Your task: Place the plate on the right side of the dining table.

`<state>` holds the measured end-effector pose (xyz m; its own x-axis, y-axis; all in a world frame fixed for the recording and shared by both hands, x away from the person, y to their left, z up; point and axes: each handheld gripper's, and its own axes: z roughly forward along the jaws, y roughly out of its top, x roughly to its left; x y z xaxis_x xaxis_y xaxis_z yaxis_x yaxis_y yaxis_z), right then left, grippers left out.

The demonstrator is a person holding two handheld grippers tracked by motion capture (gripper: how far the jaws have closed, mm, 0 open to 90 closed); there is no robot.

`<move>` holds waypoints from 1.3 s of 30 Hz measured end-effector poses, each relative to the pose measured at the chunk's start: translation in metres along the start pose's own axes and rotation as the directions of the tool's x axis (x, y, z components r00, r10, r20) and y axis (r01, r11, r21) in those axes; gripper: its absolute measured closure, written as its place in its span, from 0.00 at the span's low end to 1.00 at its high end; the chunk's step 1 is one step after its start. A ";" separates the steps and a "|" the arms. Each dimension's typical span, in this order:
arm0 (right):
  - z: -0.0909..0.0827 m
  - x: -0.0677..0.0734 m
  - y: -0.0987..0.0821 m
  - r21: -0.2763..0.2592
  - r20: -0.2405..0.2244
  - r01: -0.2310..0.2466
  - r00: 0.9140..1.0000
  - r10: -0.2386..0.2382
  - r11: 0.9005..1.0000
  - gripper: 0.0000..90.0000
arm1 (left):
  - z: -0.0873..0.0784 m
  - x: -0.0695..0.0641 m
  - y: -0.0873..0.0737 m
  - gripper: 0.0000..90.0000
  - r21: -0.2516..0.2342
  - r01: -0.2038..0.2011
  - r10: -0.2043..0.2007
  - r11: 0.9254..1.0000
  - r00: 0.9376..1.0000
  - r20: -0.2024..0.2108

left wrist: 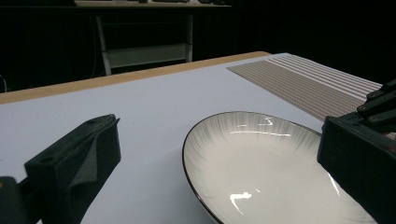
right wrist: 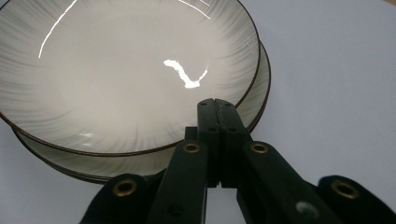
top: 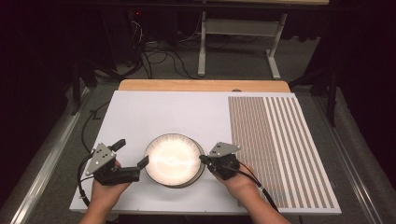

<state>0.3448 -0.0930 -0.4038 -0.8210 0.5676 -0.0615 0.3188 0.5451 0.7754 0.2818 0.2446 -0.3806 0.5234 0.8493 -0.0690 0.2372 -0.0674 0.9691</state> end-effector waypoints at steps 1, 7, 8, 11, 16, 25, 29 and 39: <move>0.002 0.002 0.001 0.000 -0.003 0.010 1.000 -0.010 1.000 1.00 | 0.000 0.000 0.000 0.00 -0.001 0.002 -0.002 1.000 1.000 -0.003; 0.006 0.006 0.003 0.010 -0.016 0.028 0.999 -0.028 1.000 1.00 | -0.001 0.001 -0.001 0.00 -0.001 0.004 -0.004 1.000 1.000 -0.006; 0.006 0.006 0.003 0.010 -0.016 0.028 0.999 -0.028 1.000 1.00 | -0.001 0.001 -0.001 0.00 -0.001 0.004 -0.004 1.000 1.000 -0.006; 0.007 0.006 0.003 0.011 -0.018 0.016 1.000 -0.016 1.000 1.00 | -0.001 0.001 -0.001 0.00 -0.005 0.005 -0.005 1.000 1.000 -0.010; 0.007 0.006 0.003 0.003 -0.023 0.010 1.000 -0.010 1.000 1.00 | 0.000 0.001 -0.001 0.00 0.000 0.014 -0.014 1.000 1.000 -0.012; 0.007 0.005 0.003 0.002 -0.026 0.013 1.000 -0.012 1.000 1.00 | -0.001 0.002 -0.001 0.00 0.000 0.015 -0.015 1.000 1.000 -0.013; 0.007 0.005 0.003 0.006 -0.031 0.013 0.999 -0.013 1.000 1.00 | -0.001 0.002 -0.001 0.00 0.003 0.017 -0.017 1.000 1.000 -0.012; 0.017 0.012 0.006 0.014 -0.056 0.034 0.998 -0.034 0.999 1.00 | 0.001 0.005 -0.002 0.00 0.033 0.053 -0.052 0.998 0.999 -0.012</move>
<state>0.3448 -0.0724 -0.4099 -0.8566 0.5134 -0.0522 0.2968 0.5729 0.7640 0.2850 0.2488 -0.3834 0.5004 0.8579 -0.1167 0.2914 -0.0400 0.9558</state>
